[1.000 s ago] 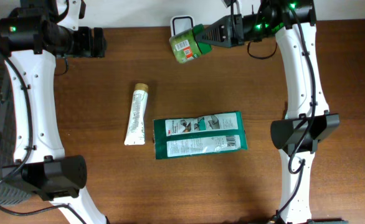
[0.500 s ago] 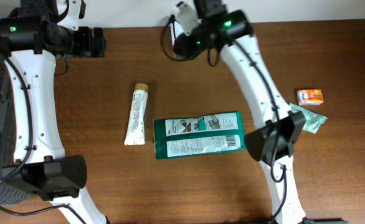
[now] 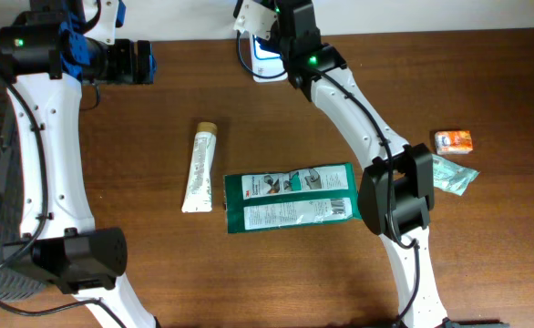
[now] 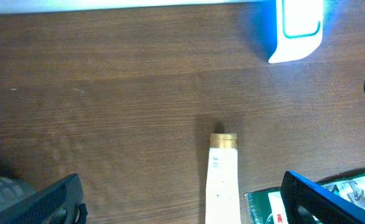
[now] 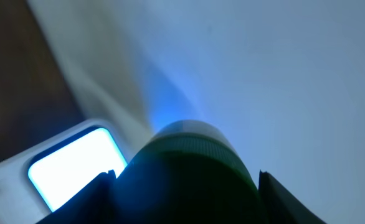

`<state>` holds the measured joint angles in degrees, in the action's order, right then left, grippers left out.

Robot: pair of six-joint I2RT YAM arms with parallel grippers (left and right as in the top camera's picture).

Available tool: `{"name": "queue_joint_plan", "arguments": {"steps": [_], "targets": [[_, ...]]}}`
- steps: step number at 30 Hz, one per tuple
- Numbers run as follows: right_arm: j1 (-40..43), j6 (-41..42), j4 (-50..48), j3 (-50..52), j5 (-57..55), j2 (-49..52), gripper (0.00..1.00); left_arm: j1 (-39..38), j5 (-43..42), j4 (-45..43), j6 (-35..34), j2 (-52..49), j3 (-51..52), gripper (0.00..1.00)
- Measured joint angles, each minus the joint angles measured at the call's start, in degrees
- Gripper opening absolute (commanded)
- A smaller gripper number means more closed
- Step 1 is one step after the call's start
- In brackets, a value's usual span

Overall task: Scan the item barcode
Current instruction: 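Lift the green jar and hold it before the white scanner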

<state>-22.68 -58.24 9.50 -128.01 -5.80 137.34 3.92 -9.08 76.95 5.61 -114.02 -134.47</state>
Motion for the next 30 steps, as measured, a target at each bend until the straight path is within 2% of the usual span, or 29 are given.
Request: {"name": "queue_joint_plan", "arguments": {"steps": [7,11,18,30], "targets": [[0.9,-4.2,-8.4,1.1,3.5,0.8,0.51,0.0,0.0,0.0,0.0,0.0,0.0,0.99],[2.1,-6.0,-7.9,1.1,4.5,1.7,0.51,0.0,0.0,0.0,0.0,0.0,0.0,0.99],[2.8,-7.1,-1.5,1.5,5.9,3.4,0.51,0.0,0.0,0.0,0.0,0.0,0.0,0.99],[2.7,-7.7,-2.0,1.5,6.1,3.5,0.51,0.0,0.0,0.0,0.0,0.0,0.0,0.99]]}}
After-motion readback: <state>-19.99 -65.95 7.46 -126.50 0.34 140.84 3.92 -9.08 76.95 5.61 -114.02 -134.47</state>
